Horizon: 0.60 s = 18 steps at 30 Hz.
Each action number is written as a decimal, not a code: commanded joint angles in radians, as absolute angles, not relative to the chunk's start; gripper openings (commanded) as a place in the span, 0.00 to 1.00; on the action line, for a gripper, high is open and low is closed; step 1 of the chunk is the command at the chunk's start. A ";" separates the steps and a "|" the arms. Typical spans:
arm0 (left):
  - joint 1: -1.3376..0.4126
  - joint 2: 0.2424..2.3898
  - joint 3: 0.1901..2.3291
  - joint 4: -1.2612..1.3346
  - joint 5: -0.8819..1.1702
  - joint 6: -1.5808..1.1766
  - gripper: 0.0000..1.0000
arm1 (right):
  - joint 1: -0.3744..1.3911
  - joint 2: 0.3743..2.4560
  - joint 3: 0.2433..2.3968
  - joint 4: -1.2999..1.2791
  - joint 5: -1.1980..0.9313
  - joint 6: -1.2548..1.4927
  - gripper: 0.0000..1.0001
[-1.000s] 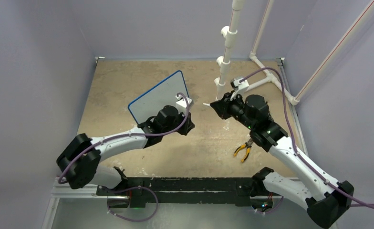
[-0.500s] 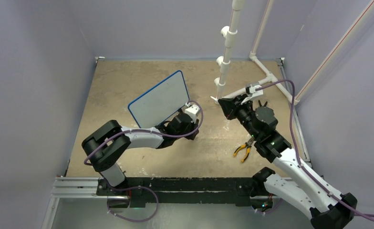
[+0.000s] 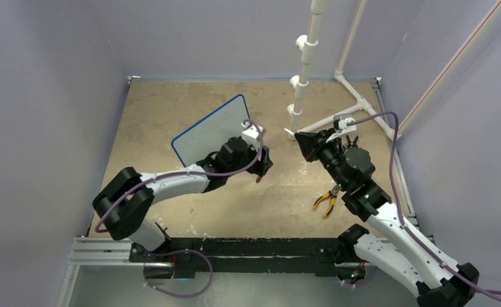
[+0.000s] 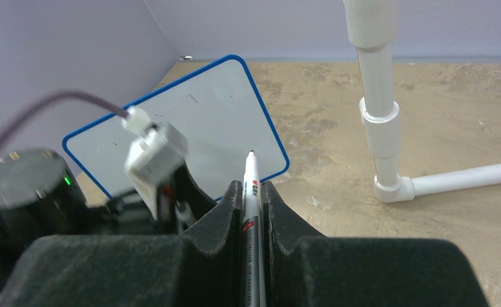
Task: Write a sentence on the whiteboard
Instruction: Place the pen cap at the center of the board.
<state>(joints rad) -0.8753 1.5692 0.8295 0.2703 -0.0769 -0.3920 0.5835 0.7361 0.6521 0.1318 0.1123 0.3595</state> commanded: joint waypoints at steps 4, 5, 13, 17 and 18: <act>-0.712 1.341 0.962 0.143 0.098 -0.332 0.64 | 0.586 0.703 0.631 0.231 0.095 0.360 0.00; -0.709 1.324 1.001 0.084 0.096 -0.305 0.64 | 0.587 0.702 0.627 0.243 0.084 0.356 0.00; -0.491 1.200 1.212 -0.269 0.135 -0.221 0.64 | 0.589 0.742 0.593 0.378 -0.129 0.320 0.00; -0.321 1.134 1.269 -0.445 0.150 -0.152 0.65 | 0.616 0.812 0.599 0.465 -0.212 0.308 0.00; -0.278 1.116 1.261 -0.467 0.146 -0.145 0.66 | 0.638 0.834 0.604 0.476 -0.208 0.300 0.00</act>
